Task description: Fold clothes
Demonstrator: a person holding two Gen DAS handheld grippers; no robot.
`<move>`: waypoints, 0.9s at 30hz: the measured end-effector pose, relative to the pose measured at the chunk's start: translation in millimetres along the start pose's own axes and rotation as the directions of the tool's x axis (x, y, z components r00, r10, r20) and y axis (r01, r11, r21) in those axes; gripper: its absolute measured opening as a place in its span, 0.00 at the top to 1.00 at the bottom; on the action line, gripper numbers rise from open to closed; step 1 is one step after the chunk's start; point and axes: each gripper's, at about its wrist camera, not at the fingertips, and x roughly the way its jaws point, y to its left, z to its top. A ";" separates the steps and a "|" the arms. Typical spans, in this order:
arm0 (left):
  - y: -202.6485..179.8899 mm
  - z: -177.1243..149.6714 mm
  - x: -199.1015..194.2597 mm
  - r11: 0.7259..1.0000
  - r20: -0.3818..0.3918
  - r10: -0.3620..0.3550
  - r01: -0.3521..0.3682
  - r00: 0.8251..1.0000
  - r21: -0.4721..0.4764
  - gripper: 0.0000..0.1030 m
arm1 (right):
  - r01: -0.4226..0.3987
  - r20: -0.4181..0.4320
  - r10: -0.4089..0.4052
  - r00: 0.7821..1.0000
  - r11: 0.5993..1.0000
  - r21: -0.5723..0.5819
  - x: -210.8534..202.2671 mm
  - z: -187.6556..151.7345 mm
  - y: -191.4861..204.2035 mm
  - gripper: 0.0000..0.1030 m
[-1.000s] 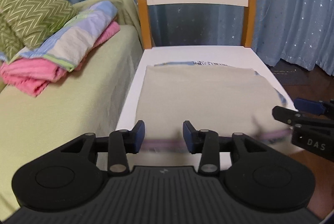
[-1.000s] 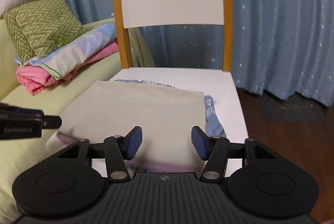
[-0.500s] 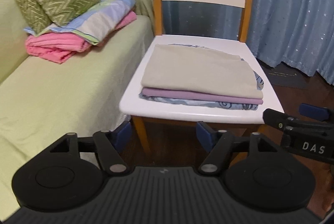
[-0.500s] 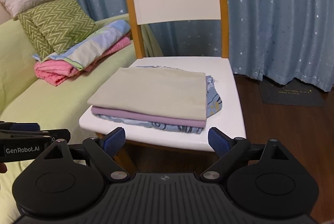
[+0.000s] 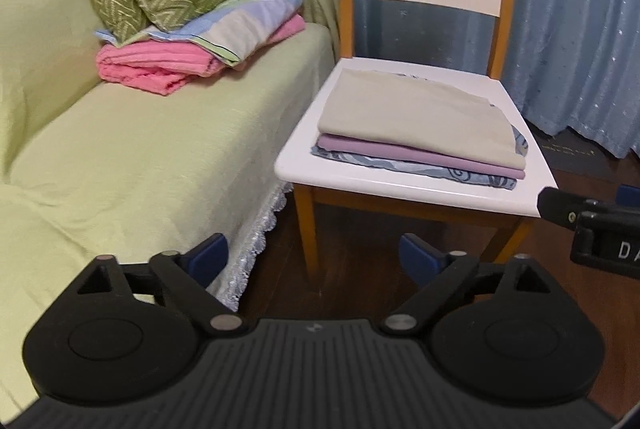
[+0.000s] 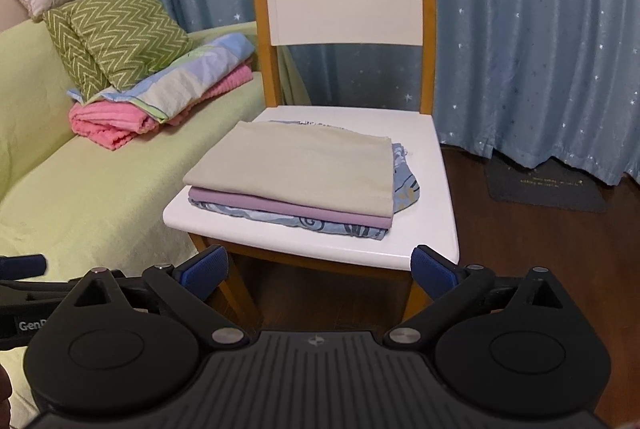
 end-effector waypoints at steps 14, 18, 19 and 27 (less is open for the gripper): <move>-2.2 -8.7 -12.7 0.999 0.028 -0.006 0.007 1.000 -0.032 0.01 | 0.056 -0.018 -0.056 0.998 0.998 0.013 -1.4 -4.5 -1.3 0.00; -4.2 -8.9 -4.1 0.998 0.009 -0.039 0.040 0.999 -0.056 0.01 | 0.078 -0.035 -0.077 0.996 0.997 0.025 7.2 -7.0 -4.4 0.00; -5.0 -8.7 -2.1 0.998 0.003 -0.041 0.041 0.999 -0.055 0.01 | 0.084 -0.039 -0.083 0.996 0.996 0.028 9.3 -7.6 -5.1 0.00; -13.3 -8.5 15.1 0.999 -0.033 -0.046 0.046 0.998 0.000 0.01 | 0.096 -0.078 -0.093 0.993 0.995 0.037 33.3 -8.0 -16.2 0.00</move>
